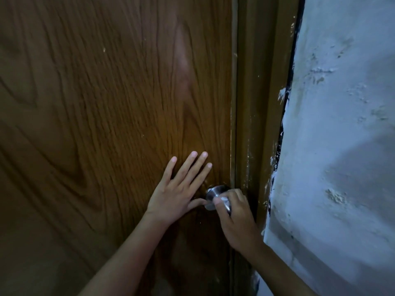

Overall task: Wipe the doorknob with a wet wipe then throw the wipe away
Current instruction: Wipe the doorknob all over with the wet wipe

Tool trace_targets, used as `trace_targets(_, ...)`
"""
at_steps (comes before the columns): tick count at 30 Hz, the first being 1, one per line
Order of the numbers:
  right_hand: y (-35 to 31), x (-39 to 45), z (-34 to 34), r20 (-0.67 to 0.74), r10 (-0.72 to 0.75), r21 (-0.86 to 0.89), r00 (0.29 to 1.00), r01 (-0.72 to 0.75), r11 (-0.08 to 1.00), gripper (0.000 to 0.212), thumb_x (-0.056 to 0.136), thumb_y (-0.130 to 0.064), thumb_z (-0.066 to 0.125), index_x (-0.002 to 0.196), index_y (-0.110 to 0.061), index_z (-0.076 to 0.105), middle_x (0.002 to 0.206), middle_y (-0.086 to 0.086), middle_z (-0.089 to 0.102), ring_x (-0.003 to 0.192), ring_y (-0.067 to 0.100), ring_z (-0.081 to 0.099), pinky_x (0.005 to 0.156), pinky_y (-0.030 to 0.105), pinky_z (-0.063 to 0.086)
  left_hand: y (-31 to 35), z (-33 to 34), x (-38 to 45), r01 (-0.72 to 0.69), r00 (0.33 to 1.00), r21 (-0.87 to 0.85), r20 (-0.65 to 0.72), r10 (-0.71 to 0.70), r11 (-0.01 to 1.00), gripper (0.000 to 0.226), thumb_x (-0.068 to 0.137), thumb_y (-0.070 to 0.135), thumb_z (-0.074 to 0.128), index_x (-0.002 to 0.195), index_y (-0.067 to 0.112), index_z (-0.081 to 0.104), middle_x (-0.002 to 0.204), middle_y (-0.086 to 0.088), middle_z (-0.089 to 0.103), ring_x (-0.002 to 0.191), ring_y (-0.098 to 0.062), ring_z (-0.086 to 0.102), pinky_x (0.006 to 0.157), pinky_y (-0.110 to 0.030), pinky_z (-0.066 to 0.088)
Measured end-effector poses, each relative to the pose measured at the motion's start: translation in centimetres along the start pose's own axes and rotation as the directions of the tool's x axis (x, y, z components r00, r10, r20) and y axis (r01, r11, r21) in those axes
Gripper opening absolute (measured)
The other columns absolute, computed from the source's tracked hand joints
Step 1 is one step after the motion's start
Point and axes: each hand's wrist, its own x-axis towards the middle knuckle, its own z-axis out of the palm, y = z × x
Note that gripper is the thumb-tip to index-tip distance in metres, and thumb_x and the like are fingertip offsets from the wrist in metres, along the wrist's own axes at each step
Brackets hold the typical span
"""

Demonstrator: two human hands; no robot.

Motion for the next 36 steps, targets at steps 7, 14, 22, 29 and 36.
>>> trace_targets(7,-1.2,0.6,-1.0,0.171,0.486,0.478,0.857,-0.503,0.720,0.031,0.093,-0.043,0.036,0.102,-0.022,0.056,0.102,0.006,0.059,0.095,0.022,0.058,0.080,0.035,0.046,0.1,0.1,0.0,0.002,1.000,0.002,0.002,-0.002,1.000,0.093,0.078,0.077,0.029,0.146,0.015,0.013,0.153,-0.006,0.014,0.141,-0.023,0.009,0.112,-0.049,0.001)
trace_targets(14,-1.2,-0.8,-1.2,0.559,0.522,0.827,0.645,-0.481,-0.292,0.045,0.093,-0.037,0.037,0.099,0.003,0.057,0.089,0.026,0.071,0.099,0.033,0.059,0.082,0.039,0.046,0.0,0.0,0.1,0.001,1.000,0.010,-0.011,-0.001,1.000,0.091,0.078,0.076,0.033,0.145,0.017,0.017,0.152,-0.005,0.016,0.140,-0.022,0.013,0.111,-0.048,0.002)
trace_targets(22,0.0,-2.7,-2.5,0.466,0.585,0.857,0.664,-0.502,-0.113,0.026,0.082,0.006,0.037,0.092,0.006,0.061,0.086,0.021,0.072,0.093,0.029,0.063,0.071,0.035,0.055,0.1,0.2,0.0,-0.002,1.000,0.016,-0.018,0.002,1.000,0.091,0.078,0.075,0.031,0.146,0.016,0.016,0.153,-0.005,0.016,0.140,-0.023,0.013,0.112,-0.048,0.003)
trace_targets(29,0.1,-4.1,-1.9,-0.045,0.540,0.412,0.841,-0.476,0.777,0.012,0.083,-0.018,0.062,0.093,-0.022,0.067,0.093,0.001,0.069,0.090,0.017,0.062,0.080,0.033,0.051,0.2,0.3,-0.1,-0.003,1.000,0.043,-0.025,0.005,0.999,0.091,0.079,0.075,0.029,0.147,0.016,0.015,0.154,-0.005,0.013,0.141,-0.024,0.012,0.112,-0.049,0.003)
trace_targets(36,0.3,-3.5,-1.6,-0.272,0.311,0.272,0.911,-0.238,0.932,0.022,0.076,-0.002,0.068,0.074,-0.024,0.063,0.082,0.001,0.066,0.079,0.010,0.062,0.064,0.010,0.046,0.0,0.0,0.0,-0.014,0.999,0.028,-0.032,0.015,1.000,0.089,0.078,0.074,0.031,0.145,0.016,0.018,0.152,-0.007,0.016,0.139,-0.024,0.015,0.111,-0.049,0.003)
